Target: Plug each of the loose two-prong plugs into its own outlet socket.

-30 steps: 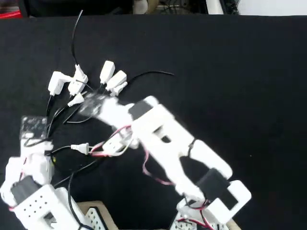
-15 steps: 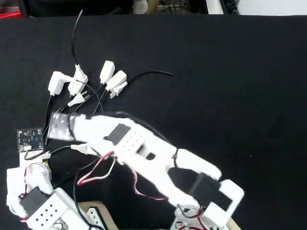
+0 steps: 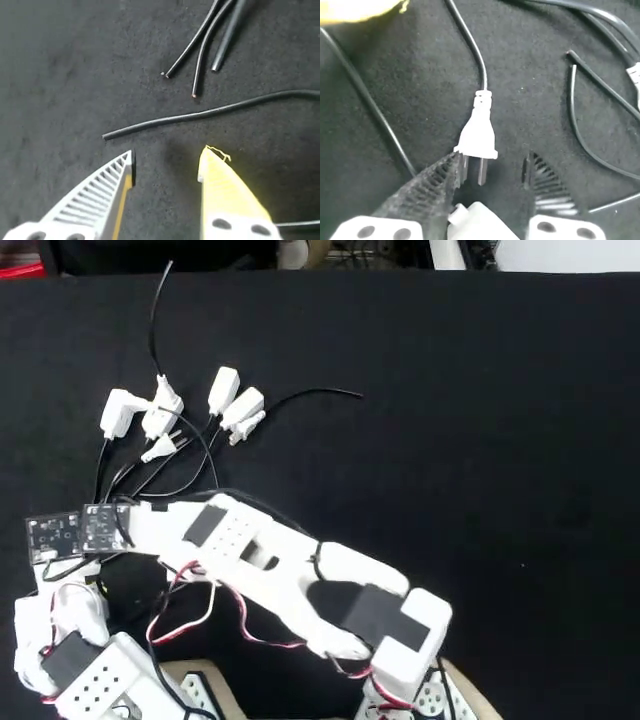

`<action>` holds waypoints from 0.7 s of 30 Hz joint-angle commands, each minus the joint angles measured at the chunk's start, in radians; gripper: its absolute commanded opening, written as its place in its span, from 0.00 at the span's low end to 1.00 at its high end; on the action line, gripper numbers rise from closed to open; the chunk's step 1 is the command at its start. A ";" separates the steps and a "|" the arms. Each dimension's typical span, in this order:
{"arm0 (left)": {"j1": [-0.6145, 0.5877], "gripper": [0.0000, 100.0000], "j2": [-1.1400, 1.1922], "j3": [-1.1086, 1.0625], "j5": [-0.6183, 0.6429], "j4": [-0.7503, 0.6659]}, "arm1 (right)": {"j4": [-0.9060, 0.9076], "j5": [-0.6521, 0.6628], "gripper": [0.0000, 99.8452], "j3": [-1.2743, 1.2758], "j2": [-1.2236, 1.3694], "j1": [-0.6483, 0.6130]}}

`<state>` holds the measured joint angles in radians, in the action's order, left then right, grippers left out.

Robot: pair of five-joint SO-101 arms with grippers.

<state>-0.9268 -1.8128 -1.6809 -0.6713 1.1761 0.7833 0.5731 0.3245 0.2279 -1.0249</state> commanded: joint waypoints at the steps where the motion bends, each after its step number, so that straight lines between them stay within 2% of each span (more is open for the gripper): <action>1: -0.005 0.22 -0.006 -0.018 0.009 -0.006 | 0.068 -0.048 0.20 -0.193 0.047 -0.049; 7: -0.036 0.22 -0.008 -0.018 0.020 0.009 | 0.153 -0.083 0.20 -0.337 0.163 -0.043; 16: -0.053 0.22 -0.009 -0.018 0.046 0.015 | 0.127 -0.118 0.20 -0.389 0.283 -0.046; 21: -0.048 0.22 -0.009 -0.018 0.041 0.015 | 0.241 -0.144 0.17 -0.504 0.358 -0.043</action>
<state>-0.9835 -1.8113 -1.6809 -0.6283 1.1914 0.9490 0.4565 -0.0729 0.5378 -1.0296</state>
